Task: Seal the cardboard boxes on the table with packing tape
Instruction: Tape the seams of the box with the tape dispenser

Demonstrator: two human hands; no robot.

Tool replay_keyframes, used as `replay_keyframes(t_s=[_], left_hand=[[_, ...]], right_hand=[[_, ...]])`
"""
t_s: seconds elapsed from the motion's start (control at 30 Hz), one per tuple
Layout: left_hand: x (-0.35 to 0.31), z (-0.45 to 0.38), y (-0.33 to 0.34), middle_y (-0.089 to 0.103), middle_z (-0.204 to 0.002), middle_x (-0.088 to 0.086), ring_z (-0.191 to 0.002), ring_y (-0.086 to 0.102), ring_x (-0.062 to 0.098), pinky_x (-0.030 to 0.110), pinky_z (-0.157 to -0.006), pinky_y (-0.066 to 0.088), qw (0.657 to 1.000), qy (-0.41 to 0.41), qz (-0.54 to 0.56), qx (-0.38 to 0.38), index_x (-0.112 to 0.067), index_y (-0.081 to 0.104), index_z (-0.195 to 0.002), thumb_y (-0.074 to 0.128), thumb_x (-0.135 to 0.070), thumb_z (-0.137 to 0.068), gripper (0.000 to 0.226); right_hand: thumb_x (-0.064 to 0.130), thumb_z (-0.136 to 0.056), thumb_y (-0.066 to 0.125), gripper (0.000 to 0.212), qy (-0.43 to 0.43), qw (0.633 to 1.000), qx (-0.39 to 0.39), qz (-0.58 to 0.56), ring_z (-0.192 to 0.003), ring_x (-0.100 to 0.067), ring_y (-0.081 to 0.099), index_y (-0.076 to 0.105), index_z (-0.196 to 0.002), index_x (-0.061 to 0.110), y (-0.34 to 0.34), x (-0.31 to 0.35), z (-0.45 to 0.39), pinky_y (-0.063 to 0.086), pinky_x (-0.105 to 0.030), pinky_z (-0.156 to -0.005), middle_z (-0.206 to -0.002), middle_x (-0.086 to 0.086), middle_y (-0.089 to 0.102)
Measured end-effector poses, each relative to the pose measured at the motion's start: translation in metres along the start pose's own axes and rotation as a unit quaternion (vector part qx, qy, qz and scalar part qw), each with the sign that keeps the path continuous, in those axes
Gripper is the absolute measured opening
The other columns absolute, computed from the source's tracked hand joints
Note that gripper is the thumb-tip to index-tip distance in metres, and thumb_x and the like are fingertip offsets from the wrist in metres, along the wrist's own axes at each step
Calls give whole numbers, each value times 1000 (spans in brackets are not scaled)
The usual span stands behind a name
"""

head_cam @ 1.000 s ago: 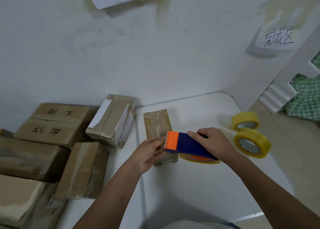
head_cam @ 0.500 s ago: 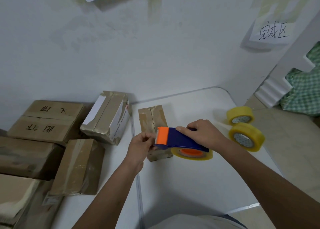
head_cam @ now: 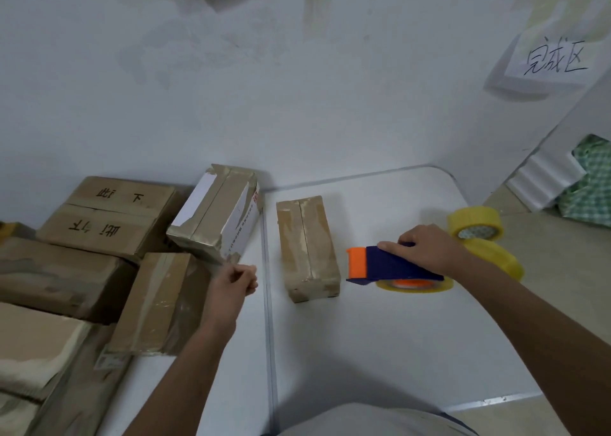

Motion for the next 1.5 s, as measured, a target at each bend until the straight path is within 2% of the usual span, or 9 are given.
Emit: replay_keyframes(t_s=[0.1,0.2,0.33,0.53,0.93,1.07,1.2,1.4,1.5], left_hand=[[13,2,9,67,-84,7,-84,64,20,37,-87,55,1000,-11,-11,-26,-9,66,-91,67,-33,-93,24],[23,4,20,65,-88,5,-86,62,21,30,-74,48,997,-27,-59,-36,-12,62,-94,70,-44,-88,33],[24,10,34,57,-93,1,-81,53,11,24,-68,43,995,-50,-60,-55,-13,52,-103,74,-40,-87,38],[30,12,45,48,-88,2,-73,48,14,25,-62,40,994,-58,-48,-80,-12,47,-106,78,-39,-83,48],[44,7,59,48,-98,6,-86,51,21,30,-70,43,994,-45,-31,-100,-17,43,-103,82,-41,-78,52],[47,4,60,47,-98,6,-86,50,21,31,-73,45,994,-45,-31,-96,-17,43,-101,81,-41,-78,50],[45,-5,53,48,-99,7,-89,52,23,29,-70,43,994,-36,-45,-94,-17,44,-102,82,-39,-78,50],[39,-20,52,50,-103,6,-93,53,21,31,-75,45,994,-48,-70,-65,-16,44,-108,81,-42,-79,54],[40,-21,53,50,-101,4,-92,54,21,29,-72,45,994,-52,-87,-49,-17,44,-108,79,-45,-80,53]], right_hand=[[70,-90,39,70,14,1000,-16,-1,-63,-20,62,68,-68,10,4,-5,-5,42,-30,-60,-65,-9,65],[71,-90,40,66,22,999,-17,31,-63,-16,61,67,-66,16,8,-6,-7,41,-29,-58,-64,-4,64],[74,-87,39,66,26,998,-13,52,-62,-14,62,66,-65,19,13,-10,-11,45,-29,-61,-63,-1,65],[73,-88,40,63,23,998,-12,59,-63,-14,62,66,-65,20,15,-13,-15,48,-31,-64,-64,0,65],[72,-88,41,61,26,997,3,66,-65,-13,62,68,-69,21,20,-23,-27,46,-28,-63,-68,1,66],[73,-87,41,66,29,998,-3,53,-63,-16,63,68,-67,16,29,-30,-30,46,-29,-61,-63,-2,64],[72,-87,42,68,24,999,-7,39,-55,-16,57,61,-61,13,38,-30,-33,38,-25,-55,-55,-2,58],[71,-89,41,65,39,998,0,57,-50,-14,51,53,-54,17,42,-29,-33,35,-24,-53,-52,0,52],[74,-88,37,69,43,997,6,66,-53,-15,55,59,-59,15,45,-33,-36,39,-25,-55,-54,-1,56]])
Point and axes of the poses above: each hand's wrist, its own z-axis away from the middle knuckle, its own y-axis out of the palm, x = y × z, the point moved 5 cm from there along -z, towards the middle knuckle
